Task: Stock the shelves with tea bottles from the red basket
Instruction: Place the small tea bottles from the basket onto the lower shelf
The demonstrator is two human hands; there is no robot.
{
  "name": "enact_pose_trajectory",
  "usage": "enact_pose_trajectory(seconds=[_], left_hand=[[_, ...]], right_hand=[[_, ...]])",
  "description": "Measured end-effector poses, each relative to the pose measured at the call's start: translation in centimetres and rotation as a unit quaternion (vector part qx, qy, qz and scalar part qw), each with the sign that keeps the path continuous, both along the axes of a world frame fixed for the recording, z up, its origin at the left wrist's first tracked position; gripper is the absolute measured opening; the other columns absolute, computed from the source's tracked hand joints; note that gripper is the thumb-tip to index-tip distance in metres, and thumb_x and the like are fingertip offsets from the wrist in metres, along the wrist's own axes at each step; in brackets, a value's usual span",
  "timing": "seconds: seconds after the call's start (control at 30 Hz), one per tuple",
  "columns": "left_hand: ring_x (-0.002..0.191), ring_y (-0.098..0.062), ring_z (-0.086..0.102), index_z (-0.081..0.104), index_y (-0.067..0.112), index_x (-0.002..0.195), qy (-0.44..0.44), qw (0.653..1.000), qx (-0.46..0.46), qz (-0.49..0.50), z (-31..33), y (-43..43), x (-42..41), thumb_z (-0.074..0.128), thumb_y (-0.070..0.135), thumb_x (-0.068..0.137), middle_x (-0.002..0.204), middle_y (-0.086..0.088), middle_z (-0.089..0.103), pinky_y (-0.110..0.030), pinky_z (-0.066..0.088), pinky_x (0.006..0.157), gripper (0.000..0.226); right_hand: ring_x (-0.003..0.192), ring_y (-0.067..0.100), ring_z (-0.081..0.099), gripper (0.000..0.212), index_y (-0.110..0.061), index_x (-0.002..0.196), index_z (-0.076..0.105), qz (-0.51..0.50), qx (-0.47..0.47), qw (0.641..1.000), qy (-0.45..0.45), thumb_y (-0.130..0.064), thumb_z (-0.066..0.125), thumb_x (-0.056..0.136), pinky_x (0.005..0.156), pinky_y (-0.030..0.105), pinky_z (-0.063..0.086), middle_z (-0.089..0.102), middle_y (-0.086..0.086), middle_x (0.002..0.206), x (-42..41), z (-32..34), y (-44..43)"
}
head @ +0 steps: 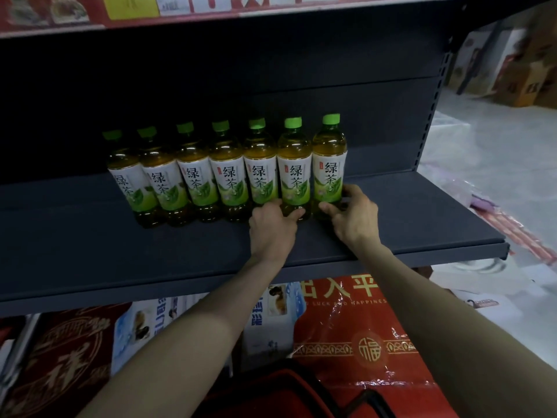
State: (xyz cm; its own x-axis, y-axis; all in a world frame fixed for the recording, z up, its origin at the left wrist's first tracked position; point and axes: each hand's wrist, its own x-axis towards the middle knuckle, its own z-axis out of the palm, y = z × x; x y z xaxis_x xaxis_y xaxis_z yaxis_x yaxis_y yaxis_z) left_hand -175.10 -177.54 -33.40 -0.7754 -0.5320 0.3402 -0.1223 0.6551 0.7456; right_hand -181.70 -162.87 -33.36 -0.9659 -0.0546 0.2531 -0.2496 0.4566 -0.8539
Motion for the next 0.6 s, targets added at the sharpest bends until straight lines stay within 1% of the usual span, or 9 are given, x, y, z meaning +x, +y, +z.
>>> enact_pose_trajectory(seconds=[0.07,0.13,0.2,0.33,0.43,0.6], left_hand=[[0.104,-0.025,0.069,0.078,0.012,0.11,0.01,1.0,0.016,0.003,0.01,-0.02,0.07,0.08,0.038,0.09,0.105,-0.008,0.077,-0.026,0.05,0.082,0.033],[0.101,-0.025,0.069,0.077,0.011,0.107,0.008,1.0,0.026,0.002,-0.02,-0.14,0.02,0.08,0.039,0.09,0.101,-0.007,0.076,-0.028,0.052,0.082,0.033],[0.103,-0.026,0.068,0.074,0.01,0.11,-0.001,1.0,0.03,0.001,-0.05,-0.13,-0.14,0.079,0.041,0.091,0.102,-0.007,0.073,-0.032,0.054,0.084,0.037],[0.108,-0.032,0.066,0.069,0.01,0.115,-0.012,1.0,0.003,0.008,-0.17,0.05,-0.43,0.075,0.044,0.094,0.109,-0.011,0.072,-0.039,0.056,0.087,0.04],[0.112,-0.036,0.066,0.067,0.011,0.12,-0.028,0.999,-0.016,0.01,-0.31,0.13,-0.5,0.07,0.045,0.097,0.113,-0.014,0.072,-0.045,0.057,0.089,0.041],[0.116,-0.036,0.064,0.063,0.014,0.127,-0.065,0.997,-0.041,0.014,0.25,0.37,-0.36,0.064,0.046,0.101,0.12,-0.013,0.07,-0.043,0.053,0.087,0.041]], right_hand=[[0.114,0.023,0.067,0.056,-0.016,0.138,0.057,0.002,0.001,1.0,0.007,-0.032,0.08,0.09,0.096,0.035,0.053,0.07,0.005,0.128,0.02,-0.14,0.06],[0.115,0.024,0.066,0.057,-0.016,0.139,0.056,0.005,0.009,1.0,0.008,-0.034,0.08,0.09,0.097,0.036,0.053,0.069,0.005,0.129,0.01,-0.19,0.09],[0.114,0.025,0.066,0.055,-0.017,0.138,0.056,0.002,0.011,1.0,0.007,-0.035,0.079,0.091,0.096,0.038,0.055,0.069,0.005,0.129,0.01,-0.25,0.06],[0.113,0.027,0.067,0.054,-0.023,0.136,0.053,-0.009,0.021,1.0,-0.006,-0.043,0.075,0.091,0.095,0.047,0.057,0.069,0.004,0.128,0.22,-0.16,-0.29],[0.114,0.028,0.066,0.053,-0.027,0.138,0.051,-0.011,0.037,0.999,-0.013,-0.046,0.071,0.093,0.094,0.048,0.056,0.069,0.003,0.13,0.31,-0.16,-0.4],[0.12,0.034,0.063,0.055,-0.033,0.144,0.045,-0.012,0.065,0.997,-0.034,-0.049,0.065,0.096,0.097,0.051,0.055,0.068,0.006,0.13,0.83,0.52,-0.71]])
